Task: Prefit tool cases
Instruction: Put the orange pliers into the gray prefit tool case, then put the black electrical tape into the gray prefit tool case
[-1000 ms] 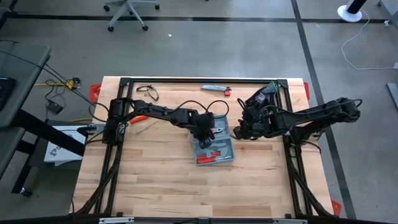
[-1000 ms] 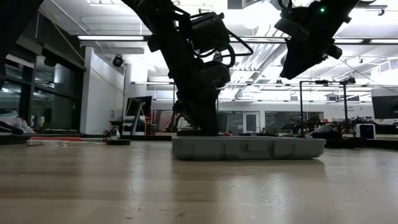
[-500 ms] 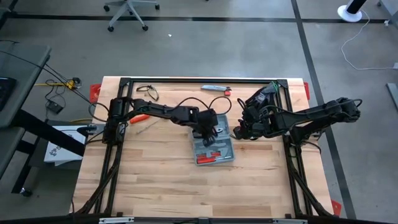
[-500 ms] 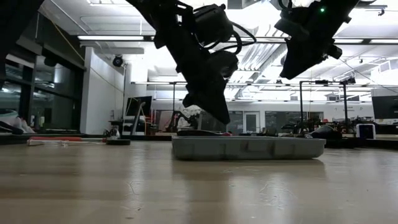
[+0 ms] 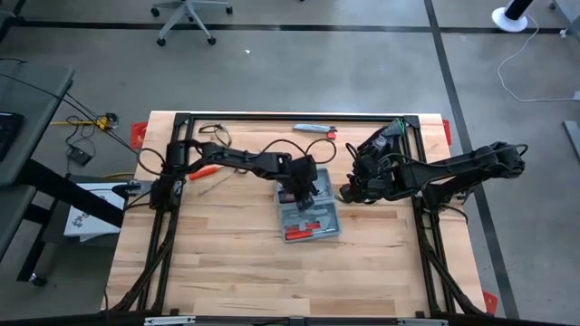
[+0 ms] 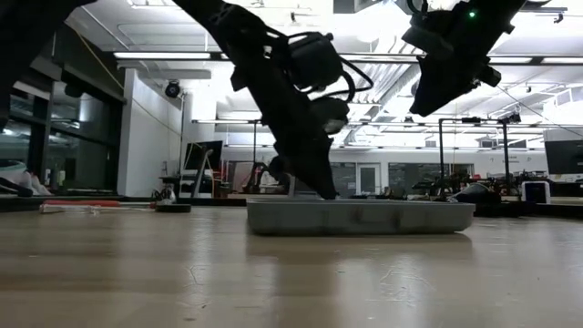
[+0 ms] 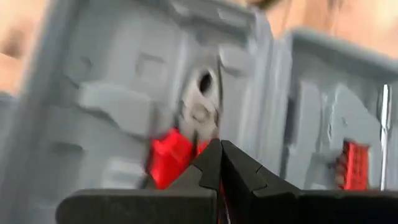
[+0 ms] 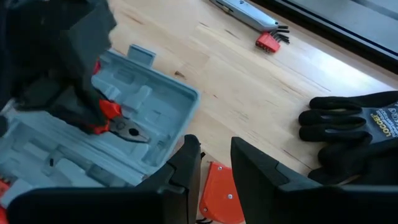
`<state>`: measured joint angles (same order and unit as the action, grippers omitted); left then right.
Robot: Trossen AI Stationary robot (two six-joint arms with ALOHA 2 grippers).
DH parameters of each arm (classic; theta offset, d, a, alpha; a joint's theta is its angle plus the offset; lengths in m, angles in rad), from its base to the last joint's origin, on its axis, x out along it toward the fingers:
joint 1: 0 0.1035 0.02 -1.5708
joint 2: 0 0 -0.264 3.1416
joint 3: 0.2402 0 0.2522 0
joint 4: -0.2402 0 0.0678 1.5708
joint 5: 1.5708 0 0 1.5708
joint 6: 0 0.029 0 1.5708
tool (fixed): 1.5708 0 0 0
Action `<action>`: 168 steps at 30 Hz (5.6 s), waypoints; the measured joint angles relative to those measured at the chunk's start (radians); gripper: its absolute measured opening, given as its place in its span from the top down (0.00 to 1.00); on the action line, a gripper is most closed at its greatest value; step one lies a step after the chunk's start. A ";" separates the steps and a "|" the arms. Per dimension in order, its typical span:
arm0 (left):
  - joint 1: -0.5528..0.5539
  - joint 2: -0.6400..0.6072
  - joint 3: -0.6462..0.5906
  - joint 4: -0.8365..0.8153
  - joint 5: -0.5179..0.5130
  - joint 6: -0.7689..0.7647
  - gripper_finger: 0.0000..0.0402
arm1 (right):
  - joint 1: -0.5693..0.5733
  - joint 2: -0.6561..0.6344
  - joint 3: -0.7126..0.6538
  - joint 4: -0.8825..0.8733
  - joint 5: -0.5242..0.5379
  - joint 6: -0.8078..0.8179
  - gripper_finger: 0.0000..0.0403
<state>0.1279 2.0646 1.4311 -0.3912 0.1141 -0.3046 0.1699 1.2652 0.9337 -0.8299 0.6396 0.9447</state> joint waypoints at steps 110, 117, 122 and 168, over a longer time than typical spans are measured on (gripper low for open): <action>0.220 -0.509 -0.579 -0.038 -0.020 -0.134 0.99 | 0.026 0.147 0.000 0.268 -0.142 -0.056 0.80; 0.103 -0.500 -0.468 0.062 -0.045 -0.189 1.00 | 0.026 0.147 0.000 0.276 -0.142 -0.056 0.80; 0.084 -0.460 -0.464 0.132 -0.037 -0.245 1.00 | 0.026 0.147 0.000 0.277 -0.142 -0.056 0.80; 0.101 -0.207 -0.232 -0.133 -0.027 -0.131 0.82 | 0.026 0.147 0.000 0.277 -0.141 -0.063 0.80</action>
<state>0.2287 1.8576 1.1992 -0.5240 0.0871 -0.4358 0.1959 1.4124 0.9337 -0.5526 0.4984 0.8814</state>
